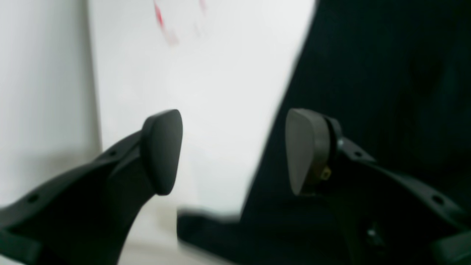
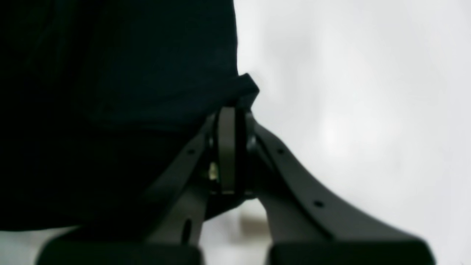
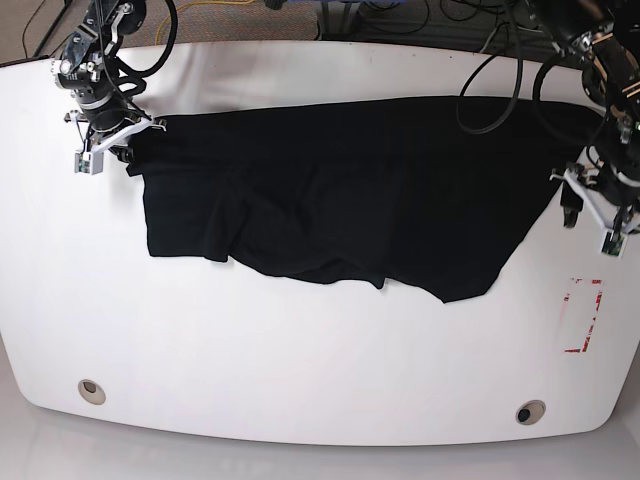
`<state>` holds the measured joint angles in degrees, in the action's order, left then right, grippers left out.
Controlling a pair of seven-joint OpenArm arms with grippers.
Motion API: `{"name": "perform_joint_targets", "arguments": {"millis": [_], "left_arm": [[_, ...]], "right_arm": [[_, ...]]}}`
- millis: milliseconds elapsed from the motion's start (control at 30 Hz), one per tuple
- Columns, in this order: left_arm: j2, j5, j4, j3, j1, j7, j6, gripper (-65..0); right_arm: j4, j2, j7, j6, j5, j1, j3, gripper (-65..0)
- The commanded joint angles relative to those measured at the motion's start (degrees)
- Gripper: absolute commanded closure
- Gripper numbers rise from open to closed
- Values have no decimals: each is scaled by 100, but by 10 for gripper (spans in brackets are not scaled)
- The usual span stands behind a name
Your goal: Layout the t-shirt on the table in an organized manner, then fold the t-shirt properly
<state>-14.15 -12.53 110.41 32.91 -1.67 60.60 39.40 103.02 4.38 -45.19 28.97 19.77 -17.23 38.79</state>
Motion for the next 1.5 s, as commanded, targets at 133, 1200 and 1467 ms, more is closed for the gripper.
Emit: {"name": "perform_joint_targets", "arguments": {"millis": [133,1200,1467], "left_arm": [[22,-96,-795,-455,989,-139,-718,-397],[-57,-96,-7160,-1554,3635,-2970,-920,-397],[4,-140,-7476,-2302,3635,-3146,-894,-397]], "right_arm": [[111,50,110,8,76,110,3,0],[111,50,110,8,76,268,29,0],[111,50,110,8,76,268,3,0]]}}
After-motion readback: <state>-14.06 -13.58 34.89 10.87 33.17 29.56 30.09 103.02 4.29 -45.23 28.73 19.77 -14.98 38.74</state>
